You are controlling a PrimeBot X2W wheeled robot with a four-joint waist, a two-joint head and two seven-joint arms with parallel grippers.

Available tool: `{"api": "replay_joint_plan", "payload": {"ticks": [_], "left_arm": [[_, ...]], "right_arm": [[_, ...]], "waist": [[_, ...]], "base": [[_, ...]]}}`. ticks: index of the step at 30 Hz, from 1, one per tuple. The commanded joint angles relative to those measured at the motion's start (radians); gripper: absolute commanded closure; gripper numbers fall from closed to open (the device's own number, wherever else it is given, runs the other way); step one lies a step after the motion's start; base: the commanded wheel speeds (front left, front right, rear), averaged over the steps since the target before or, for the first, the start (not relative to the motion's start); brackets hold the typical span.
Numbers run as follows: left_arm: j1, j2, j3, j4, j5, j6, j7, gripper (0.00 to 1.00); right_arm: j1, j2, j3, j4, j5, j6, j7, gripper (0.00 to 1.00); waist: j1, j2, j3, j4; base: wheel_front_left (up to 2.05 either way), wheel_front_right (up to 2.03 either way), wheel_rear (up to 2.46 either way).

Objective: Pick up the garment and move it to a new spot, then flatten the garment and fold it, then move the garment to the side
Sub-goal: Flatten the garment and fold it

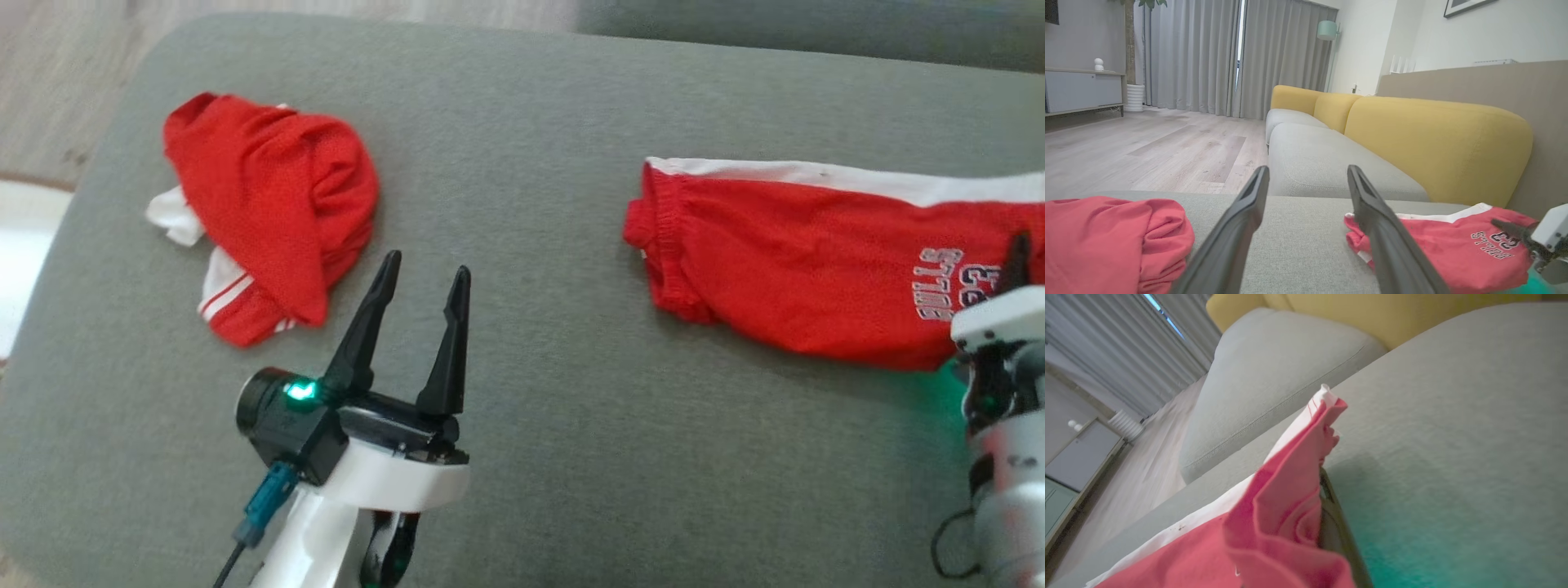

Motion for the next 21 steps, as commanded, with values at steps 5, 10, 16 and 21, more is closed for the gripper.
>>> {"api": "replay_joint_plan", "payload": {"ticks": [5,10,16,21], "left_arm": [[-0.038,0.003,0.066,0.001,0.052,-0.013,-0.005,0.00],[-0.056,0.003,0.089,0.010,0.064,-0.020,-0.005,0.00],[-0.065,0.003,0.074,0.020,0.054,-0.027,-0.005,0.00],[-0.065,0.003,0.055,0.027,0.048,-0.030,-0.005,0.00]], "right_arm": [[0.071,0.049,0.019,-0.141,-0.030,-0.001,-0.057,1.00],[0.103,0.092,0.028,-0.207,-0.056,-0.001,-0.032,1.00],[0.077,0.112,0.027,-0.255,-0.095,-0.001,-0.033,1.00],[0.056,0.124,0.056,-0.299,-0.105,-0.001,-0.035,1.00]], "waist": [[0.0002,0.0000,-0.020,-0.077],[0.0002,0.0000,-0.001,-0.121],[0.0002,0.0000,0.016,-0.110],[0.0002,0.0000,0.013,-0.082]], "base": [[0.00,0.00,0.00],[0.00,0.00,0.00],[0.00,0.00,0.00],[0.00,0.00,0.00]]}}
